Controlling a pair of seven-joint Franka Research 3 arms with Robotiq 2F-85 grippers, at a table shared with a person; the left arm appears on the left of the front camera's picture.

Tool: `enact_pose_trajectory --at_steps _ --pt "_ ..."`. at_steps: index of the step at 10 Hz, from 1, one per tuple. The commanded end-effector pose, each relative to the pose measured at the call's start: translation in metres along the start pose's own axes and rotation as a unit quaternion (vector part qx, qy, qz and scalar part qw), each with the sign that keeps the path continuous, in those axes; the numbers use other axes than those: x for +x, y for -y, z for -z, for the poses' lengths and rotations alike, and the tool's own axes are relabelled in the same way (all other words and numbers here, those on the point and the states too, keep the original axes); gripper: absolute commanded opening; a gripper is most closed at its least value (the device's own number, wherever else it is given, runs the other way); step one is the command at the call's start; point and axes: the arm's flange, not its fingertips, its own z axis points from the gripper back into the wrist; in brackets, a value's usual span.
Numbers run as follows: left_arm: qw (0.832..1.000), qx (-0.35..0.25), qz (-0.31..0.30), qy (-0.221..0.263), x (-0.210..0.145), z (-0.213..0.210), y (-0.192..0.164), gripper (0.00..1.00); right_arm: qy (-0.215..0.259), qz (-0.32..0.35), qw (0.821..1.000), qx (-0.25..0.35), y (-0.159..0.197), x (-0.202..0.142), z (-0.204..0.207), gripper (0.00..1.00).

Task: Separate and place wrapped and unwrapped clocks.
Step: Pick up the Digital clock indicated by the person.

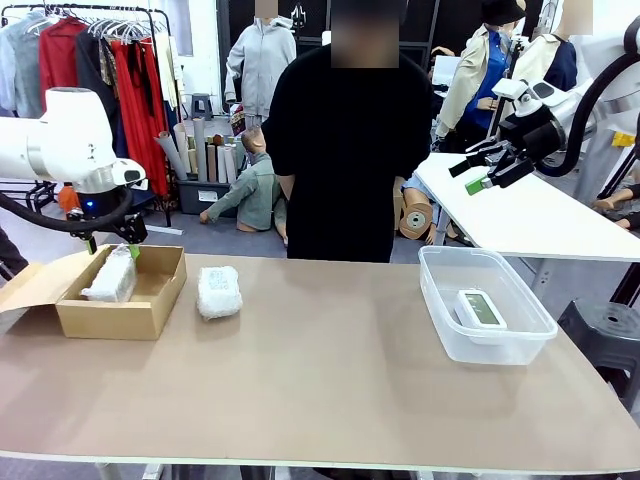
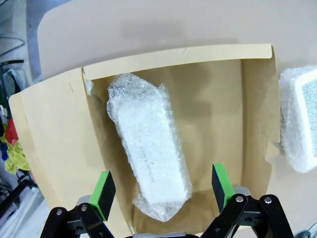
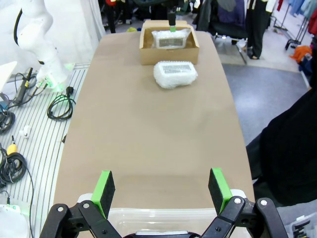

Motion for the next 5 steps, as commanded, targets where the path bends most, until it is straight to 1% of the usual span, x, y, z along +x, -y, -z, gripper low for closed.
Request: enact_pose_trajectory --at_steps 1,5 --pt "1.0 0.003 -0.001 0.004 -0.0009 0.0004 -0.0007 1.0 0.004 -0.001 1.0 0.0 -0.0007 0.002 0.0002 1.0" --pt "1.0 0.003 -0.001 0.004 -0.0009 0.0004 -0.0007 1.0 0.004 -0.001 1.0 0.0 -0.0007 0.002 0.0002 1.0"
